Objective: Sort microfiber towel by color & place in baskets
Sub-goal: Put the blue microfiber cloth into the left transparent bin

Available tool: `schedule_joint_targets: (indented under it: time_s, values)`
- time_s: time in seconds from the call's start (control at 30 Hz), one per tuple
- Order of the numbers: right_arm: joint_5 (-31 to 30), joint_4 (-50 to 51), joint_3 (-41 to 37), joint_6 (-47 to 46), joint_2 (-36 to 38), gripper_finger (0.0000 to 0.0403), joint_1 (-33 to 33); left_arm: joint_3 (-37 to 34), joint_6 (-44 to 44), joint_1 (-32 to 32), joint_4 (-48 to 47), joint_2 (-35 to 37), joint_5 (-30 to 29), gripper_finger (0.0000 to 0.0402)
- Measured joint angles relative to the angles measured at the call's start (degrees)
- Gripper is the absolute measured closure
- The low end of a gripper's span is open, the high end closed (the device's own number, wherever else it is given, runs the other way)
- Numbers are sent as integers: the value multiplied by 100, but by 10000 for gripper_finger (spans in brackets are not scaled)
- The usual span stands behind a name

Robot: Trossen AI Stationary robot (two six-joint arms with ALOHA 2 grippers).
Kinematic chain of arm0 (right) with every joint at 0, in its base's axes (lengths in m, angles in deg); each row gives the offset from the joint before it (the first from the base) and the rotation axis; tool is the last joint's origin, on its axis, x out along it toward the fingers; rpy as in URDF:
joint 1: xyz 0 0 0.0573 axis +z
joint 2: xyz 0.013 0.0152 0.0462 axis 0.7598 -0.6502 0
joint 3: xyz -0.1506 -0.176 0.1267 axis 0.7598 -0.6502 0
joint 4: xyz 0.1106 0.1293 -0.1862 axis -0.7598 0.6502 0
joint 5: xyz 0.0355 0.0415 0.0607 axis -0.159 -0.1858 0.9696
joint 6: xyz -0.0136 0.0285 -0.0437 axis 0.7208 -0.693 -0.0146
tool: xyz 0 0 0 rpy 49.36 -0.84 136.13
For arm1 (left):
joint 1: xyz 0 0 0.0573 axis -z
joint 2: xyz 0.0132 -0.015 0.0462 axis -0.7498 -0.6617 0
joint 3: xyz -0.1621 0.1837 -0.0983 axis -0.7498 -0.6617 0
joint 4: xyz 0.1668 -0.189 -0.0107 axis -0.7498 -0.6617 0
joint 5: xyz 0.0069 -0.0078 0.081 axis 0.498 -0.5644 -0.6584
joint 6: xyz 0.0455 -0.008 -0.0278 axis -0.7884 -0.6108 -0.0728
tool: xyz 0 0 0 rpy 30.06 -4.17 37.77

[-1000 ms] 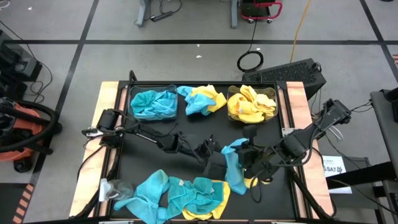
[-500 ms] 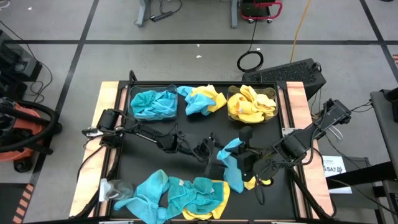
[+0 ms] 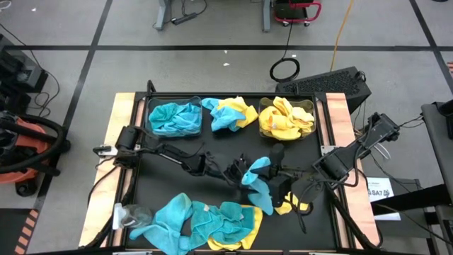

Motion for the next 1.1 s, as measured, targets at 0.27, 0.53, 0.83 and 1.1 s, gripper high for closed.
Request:
schedule_joint_targets:
  time_s: [0.27, 0.53, 0.83, 1.1]
  values:
    - [-43, -3, 2, -65, 9, 402, 0, 174, -292, -16, 33, -181, -101, 136]
    - [10, 847, 2, -1028, 9, 403, 94, 171, -818, -157, -514, -116, -128, 367]
    - [841, 2613, 2, -3220, -17, 403, 287, 164, -1397, -330, -1621, 463, -420, 393]
    - [964, 2486, -387, -3649, -133, 403, 388, 166, -2043, -363, -1922, 1460, -629, 394]
